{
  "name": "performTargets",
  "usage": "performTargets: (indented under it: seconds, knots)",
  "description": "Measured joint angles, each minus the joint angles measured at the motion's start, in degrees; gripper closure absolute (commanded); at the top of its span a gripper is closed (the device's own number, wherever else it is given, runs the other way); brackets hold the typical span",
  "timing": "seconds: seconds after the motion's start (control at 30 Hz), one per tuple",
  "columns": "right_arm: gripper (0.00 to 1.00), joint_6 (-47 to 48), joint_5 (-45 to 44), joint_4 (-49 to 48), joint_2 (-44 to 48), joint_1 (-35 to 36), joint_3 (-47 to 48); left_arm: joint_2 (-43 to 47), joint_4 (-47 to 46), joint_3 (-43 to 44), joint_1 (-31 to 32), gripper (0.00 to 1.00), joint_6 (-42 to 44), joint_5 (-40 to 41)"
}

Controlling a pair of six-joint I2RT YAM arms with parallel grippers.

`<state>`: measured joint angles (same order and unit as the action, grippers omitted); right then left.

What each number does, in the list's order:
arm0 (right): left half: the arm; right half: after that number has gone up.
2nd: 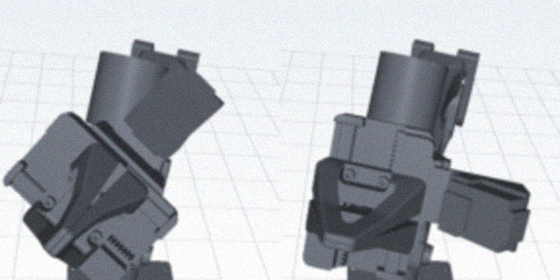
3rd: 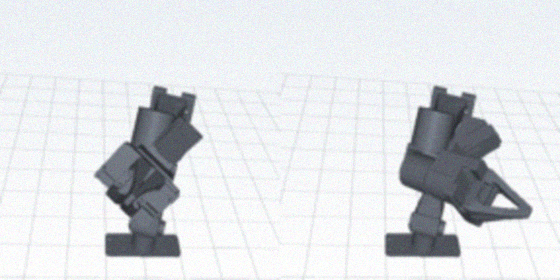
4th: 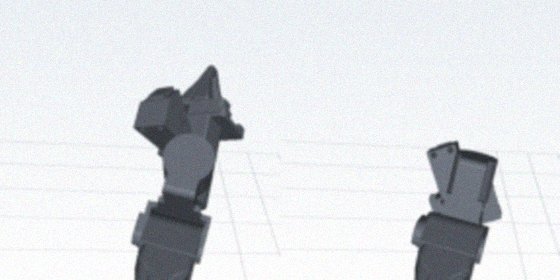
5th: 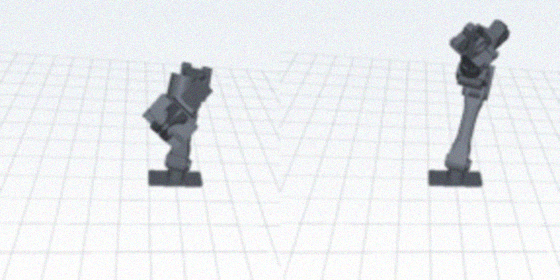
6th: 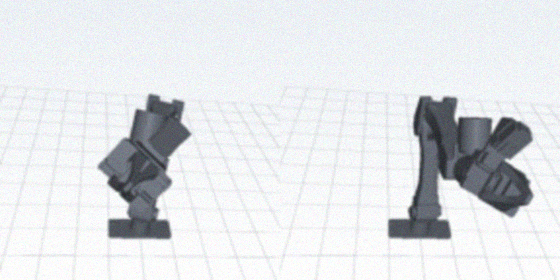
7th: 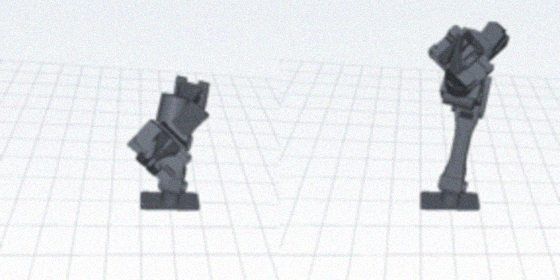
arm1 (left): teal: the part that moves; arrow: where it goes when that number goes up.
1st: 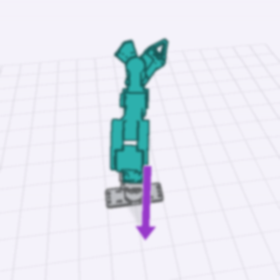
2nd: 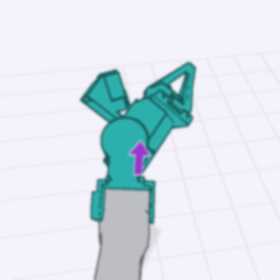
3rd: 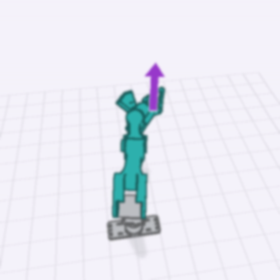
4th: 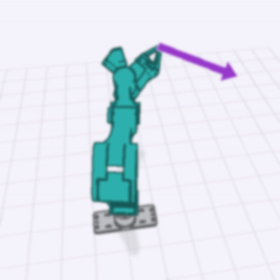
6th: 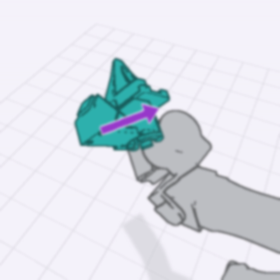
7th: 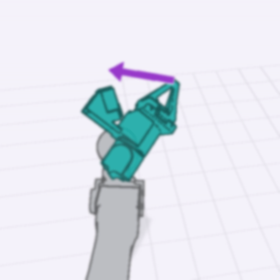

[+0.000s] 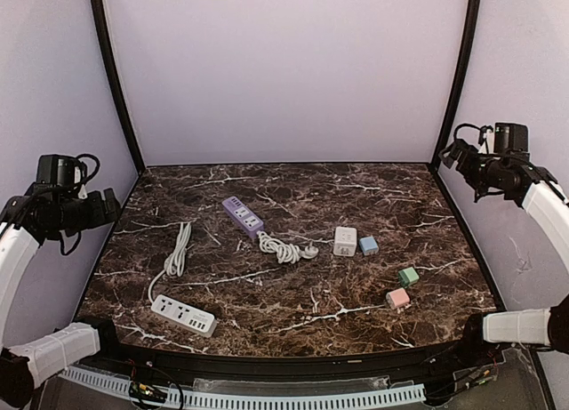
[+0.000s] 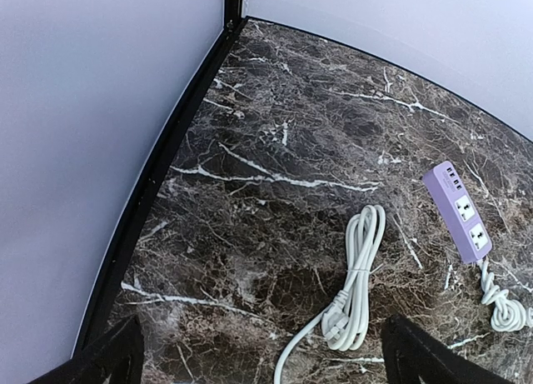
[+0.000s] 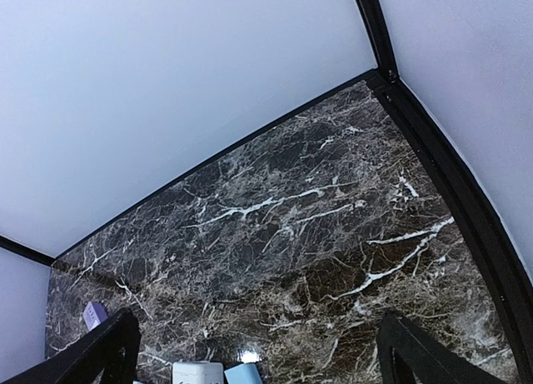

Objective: Insert the plug

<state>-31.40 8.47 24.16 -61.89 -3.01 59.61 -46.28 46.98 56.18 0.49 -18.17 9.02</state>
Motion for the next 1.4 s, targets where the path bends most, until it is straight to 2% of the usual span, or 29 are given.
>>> performTargets:
  seconds: [0.43,0.9,1.2,1.4]
  knots:
    - [0.01,-1.2,-1.3,7.2,2.5,0.0,-0.4,3.0,-0.6,-2.6,0.0,0.00,0.0,1.0]
    - [0.01,-17.8,-5.6,27.5,2.9,0.0,-0.6,2.4,-1.1,-3.0,0.0,0.00,0.0,1.1]
    - [0.01,-24.8,-4.8,33.4,5.0,1.0,-4.7,1.3,-1.1,-3.0,0.1,0.00,0.0,1.1]
    - [0.01,-29.0,-2.8,33.7,6.5,5.9,-10.0,1.3,-1.1,-3.0,0.4,0.00,0.0,1.0]
